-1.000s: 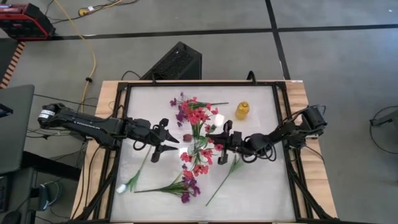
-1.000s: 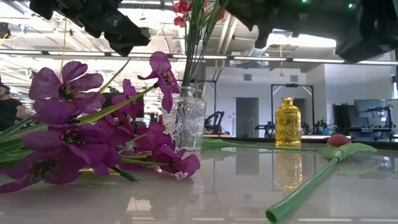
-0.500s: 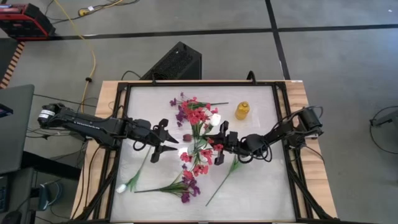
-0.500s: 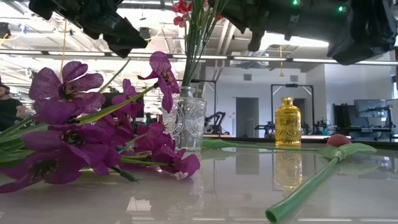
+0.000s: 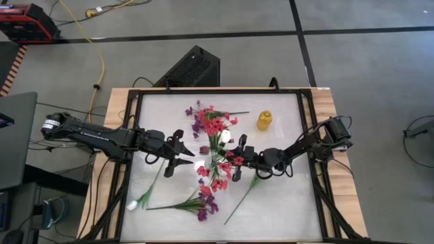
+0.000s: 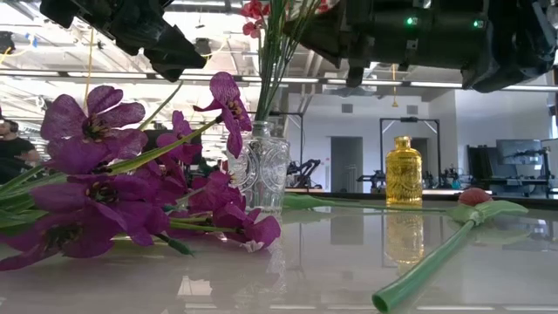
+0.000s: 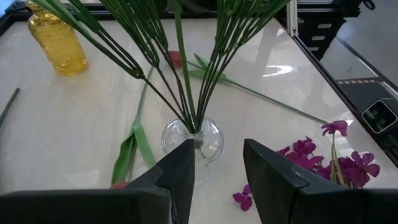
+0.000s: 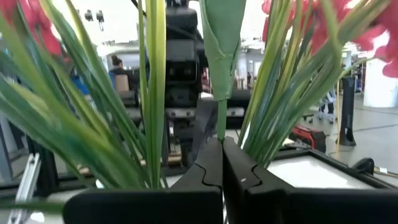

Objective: Sort flowers into vase by color
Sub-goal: Put the top white tulip into the transparent vase

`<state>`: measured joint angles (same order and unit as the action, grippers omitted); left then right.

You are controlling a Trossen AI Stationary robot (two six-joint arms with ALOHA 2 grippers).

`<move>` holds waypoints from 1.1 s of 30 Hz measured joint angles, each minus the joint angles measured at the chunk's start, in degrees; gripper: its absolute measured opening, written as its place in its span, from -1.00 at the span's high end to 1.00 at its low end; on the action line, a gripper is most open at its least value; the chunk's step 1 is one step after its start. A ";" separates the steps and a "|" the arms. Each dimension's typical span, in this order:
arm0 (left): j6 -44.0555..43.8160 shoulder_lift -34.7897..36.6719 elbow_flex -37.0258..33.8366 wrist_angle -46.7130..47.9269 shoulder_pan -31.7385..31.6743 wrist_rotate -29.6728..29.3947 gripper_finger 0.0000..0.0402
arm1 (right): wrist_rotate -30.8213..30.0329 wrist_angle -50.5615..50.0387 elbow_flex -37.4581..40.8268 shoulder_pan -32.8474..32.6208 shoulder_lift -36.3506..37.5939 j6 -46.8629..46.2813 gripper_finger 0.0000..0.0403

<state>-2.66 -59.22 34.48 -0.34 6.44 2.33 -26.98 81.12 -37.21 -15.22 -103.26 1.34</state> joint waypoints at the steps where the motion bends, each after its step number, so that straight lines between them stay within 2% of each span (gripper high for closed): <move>1: 0.00 0.00 0.00 0.00 0.00 -0.01 0.37 | -0.03 -0.26 0.00 0.00 0.00 0.00 0.91; 11: -0.14 0.00 0.00 -0.02 0.00 0.00 0.37 | -0.05 -5.58 -0.02 0.00 0.02 0.01 0.87; 19: -0.80 0.00 0.00 -0.04 0.00 0.02 0.37 | -0.05 -6.16 -0.02 0.00 0.02 0.08 0.83; 29: -1.13 0.00 0.00 1.42 0.00 0.06 0.37 | -0.04 -6.53 -0.02 0.00 0.07 0.17 0.65; 33: -1.29 0.00 0.00 2.28 0.00 0.07 0.37 | -0.05 -12.01 -0.02 0.23 2.32 -1.69 0.51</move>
<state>-3.95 -59.22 34.48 1.94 6.44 2.39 -27.02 69.11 -37.23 -15.00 -100.94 -0.34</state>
